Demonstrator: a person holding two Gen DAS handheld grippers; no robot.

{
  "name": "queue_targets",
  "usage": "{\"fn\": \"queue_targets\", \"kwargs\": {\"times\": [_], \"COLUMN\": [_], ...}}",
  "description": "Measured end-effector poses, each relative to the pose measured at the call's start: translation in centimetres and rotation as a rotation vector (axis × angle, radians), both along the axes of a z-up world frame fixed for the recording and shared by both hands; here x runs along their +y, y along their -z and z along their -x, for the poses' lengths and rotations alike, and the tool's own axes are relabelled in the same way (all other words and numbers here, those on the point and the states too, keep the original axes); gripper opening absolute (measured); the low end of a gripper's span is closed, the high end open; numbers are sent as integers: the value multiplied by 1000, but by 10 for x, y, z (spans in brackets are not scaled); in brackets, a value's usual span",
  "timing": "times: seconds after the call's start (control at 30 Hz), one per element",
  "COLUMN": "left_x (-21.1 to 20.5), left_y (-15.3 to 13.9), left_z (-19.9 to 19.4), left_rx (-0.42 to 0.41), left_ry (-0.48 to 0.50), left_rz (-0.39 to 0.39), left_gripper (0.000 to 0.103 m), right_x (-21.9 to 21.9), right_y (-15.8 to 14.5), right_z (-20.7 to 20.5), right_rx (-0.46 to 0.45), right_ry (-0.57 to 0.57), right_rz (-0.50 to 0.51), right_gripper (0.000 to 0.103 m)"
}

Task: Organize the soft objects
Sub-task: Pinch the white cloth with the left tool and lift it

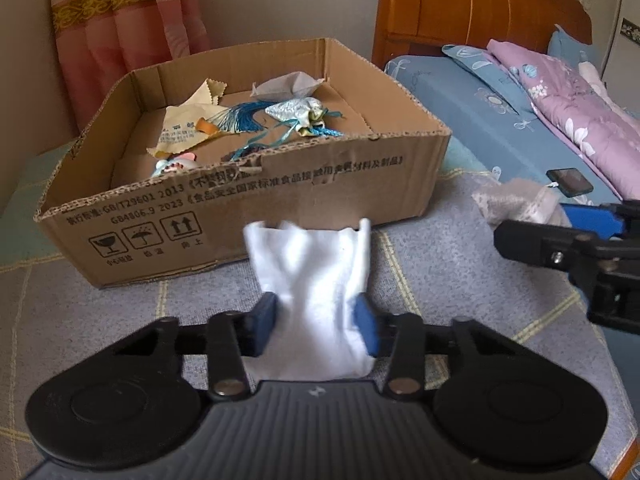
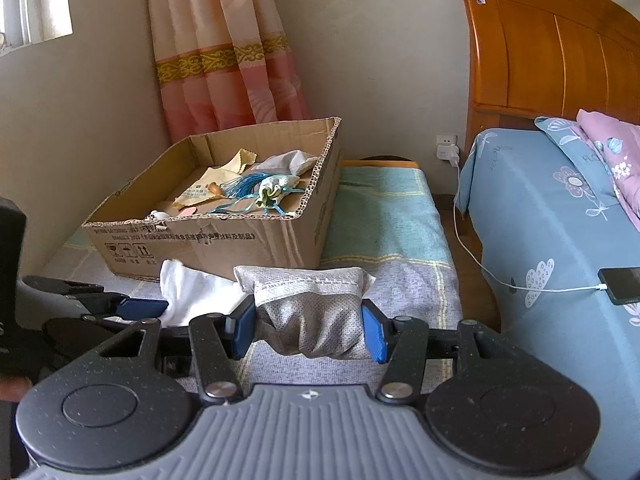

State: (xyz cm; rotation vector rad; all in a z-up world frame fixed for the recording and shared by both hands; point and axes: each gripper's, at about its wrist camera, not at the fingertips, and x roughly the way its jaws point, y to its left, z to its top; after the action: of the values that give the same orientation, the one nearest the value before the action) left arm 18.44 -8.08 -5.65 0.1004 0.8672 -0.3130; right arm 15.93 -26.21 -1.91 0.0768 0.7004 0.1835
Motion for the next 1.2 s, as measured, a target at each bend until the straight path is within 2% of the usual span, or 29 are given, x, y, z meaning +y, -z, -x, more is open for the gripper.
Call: {"fn": "queue_targets", "kwargs": {"times": [0.17,0.23,0.3,0.33,0.4,0.43,0.47,0.5,0.77,0.83,1.0,1.1,1.17,1.2], "left_x": [2,2,2,2,3,3,3,3,-15,-21,-20,-17,-15,-14], "left_y": [-4,-5,-4,-5,-6,-7,-7,-7,13,17,18,16,13,12], "left_z": [2,2,3,3,6,8,10,11,0,0,-4,-3,0,0], "left_rx": [-9,-13,-13,-18,-39,-52,-69,-81,3,-10,-22,-23,-33,-33], "left_ry": [13,20,19,8,-1,-4,-8,-13,34,32,16,28,30,26], "left_rz": [7,-3,-15,-14,-12,-16,-21,-21,-18,-39,-28,-29,-31,-33], "left_gripper": [17,17,21,28,52,78,90,91,91,93,93,83,65,62], "right_x": [0,1,2,2,3,3,3,3,4,3,1,2,2,1], "right_y": [-1,-2,-2,-2,-2,-2,-2,-2,-2,-2,-2,0,0,0], "right_z": [1,1,2,2,2,2,2,2,3,3,4,4,4,3], "right_rx": [-2,-3,-3,-4,-3,-2,-1,0,-1,-2,0,5,4,4], "right_ry": [-2,-4,-8,-8,-9,-10,-11,-11,-16,-13,-6,-7,-9,-8], "right_rz": [-3,0,2,3,3,3,3,3,-4,-4,-6,-3,-5,-6], "right_gripper": [59,59,59,59,59,59,59,59,59,59,59,59,59,59]}}
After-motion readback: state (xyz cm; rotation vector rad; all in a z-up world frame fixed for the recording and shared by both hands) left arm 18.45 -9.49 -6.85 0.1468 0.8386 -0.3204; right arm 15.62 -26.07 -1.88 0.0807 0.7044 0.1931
